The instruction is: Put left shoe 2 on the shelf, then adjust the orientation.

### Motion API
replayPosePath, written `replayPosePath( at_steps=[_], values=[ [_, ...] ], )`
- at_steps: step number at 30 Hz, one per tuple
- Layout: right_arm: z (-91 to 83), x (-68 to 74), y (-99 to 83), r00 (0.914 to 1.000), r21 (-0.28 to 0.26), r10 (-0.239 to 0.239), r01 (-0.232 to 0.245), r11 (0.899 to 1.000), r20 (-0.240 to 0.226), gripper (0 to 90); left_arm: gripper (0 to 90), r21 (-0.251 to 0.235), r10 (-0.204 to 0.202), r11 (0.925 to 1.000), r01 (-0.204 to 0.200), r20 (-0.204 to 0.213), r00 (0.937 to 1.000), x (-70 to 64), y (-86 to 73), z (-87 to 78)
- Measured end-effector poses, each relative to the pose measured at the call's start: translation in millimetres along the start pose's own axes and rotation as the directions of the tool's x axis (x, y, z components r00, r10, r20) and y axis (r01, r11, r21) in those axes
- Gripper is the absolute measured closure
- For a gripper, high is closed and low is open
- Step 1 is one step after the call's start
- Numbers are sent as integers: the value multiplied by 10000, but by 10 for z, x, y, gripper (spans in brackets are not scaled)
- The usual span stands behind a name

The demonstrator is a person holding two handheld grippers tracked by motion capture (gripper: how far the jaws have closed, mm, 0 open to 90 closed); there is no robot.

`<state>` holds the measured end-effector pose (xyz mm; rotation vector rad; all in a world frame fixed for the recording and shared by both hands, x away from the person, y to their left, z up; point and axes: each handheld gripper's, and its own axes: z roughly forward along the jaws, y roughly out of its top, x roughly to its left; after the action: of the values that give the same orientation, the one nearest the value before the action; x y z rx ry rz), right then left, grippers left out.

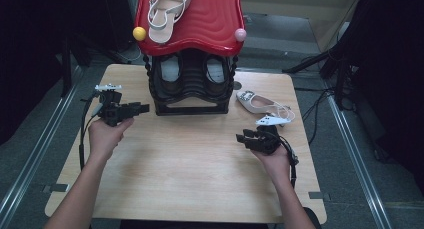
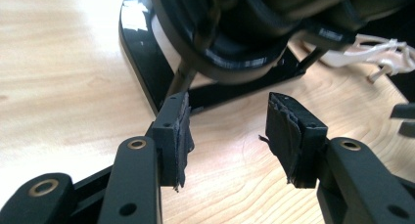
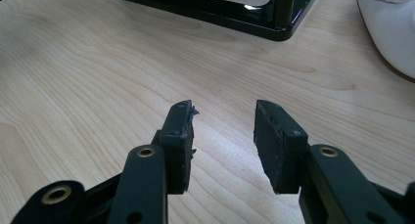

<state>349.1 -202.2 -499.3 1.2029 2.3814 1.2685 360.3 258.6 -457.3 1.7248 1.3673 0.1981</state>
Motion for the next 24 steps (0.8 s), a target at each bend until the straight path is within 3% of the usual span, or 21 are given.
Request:
replayPosePath(
  at_steps=[14,24],
  values=[
    [-28,-50,-9,9999,-54,99,-98,9999,132,624,501,590,210,9980,-231,356,9991,-102,-451,167],
    [-74,-104,-33,9995,34,138,-139,9999,270,691,498,610,500,9967,-527,452,9977,-123,-487,189]
  ],
)
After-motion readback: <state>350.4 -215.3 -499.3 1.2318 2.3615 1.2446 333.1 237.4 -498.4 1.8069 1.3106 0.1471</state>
